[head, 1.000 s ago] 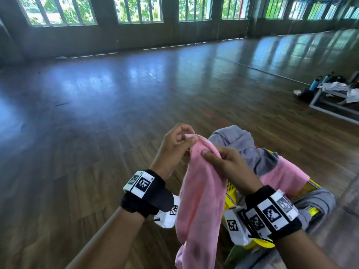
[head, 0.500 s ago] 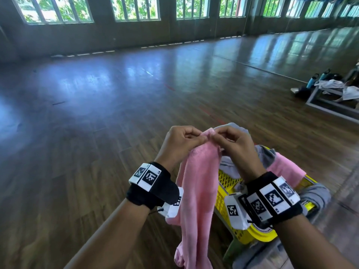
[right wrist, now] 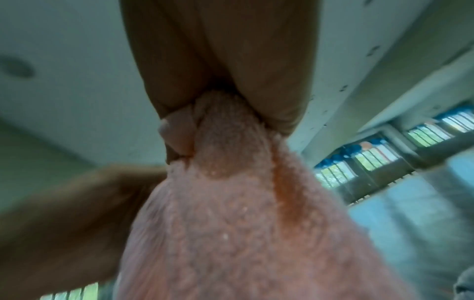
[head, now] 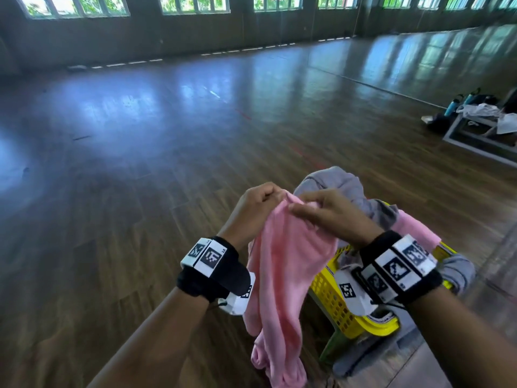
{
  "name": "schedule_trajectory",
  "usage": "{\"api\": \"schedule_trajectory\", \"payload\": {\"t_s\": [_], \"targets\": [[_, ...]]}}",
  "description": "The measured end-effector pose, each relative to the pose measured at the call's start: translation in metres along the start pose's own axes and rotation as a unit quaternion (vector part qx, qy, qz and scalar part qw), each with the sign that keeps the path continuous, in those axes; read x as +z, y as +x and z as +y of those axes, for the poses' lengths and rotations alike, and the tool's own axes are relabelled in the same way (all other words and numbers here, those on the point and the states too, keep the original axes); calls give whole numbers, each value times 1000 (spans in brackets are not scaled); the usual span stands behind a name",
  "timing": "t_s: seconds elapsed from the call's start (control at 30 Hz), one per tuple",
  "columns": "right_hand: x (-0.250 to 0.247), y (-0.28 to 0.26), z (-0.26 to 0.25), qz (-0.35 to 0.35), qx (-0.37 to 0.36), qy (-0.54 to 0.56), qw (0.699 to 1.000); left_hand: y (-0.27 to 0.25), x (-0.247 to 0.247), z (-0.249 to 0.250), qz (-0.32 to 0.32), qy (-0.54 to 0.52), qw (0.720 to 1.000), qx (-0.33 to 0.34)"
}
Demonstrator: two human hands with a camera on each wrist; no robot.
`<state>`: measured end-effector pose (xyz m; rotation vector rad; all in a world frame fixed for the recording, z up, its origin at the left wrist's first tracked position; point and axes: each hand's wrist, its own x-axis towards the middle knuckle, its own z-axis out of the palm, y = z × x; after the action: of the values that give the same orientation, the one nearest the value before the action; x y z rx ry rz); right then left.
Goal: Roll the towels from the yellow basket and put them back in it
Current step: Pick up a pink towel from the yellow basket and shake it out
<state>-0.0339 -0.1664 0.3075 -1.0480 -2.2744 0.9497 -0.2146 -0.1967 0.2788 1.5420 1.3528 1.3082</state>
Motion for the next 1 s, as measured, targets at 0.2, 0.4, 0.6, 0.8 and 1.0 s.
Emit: {"api": "schedule_trajectory", "payload": {"t_s": [0.2,0.4,0.6,0.8,1.0], "targets": [[-30,18,8,275,33,222,935,-12,3,-6,-36,-38,999,-13],[10,-5,1,-4,19,26,999,-2,-12,-8,0,-42,999,-4],[-23,1,12,192,24,304,933,-17,-3,-4,-44,-47,997,-36],[7,-19,-7,11,43,155,987,-3,-4,6,-45,-55,997,-4],[-20,-15,7,137,39,255,956,-11,-3,3,-90,-51,994,-20]]}}
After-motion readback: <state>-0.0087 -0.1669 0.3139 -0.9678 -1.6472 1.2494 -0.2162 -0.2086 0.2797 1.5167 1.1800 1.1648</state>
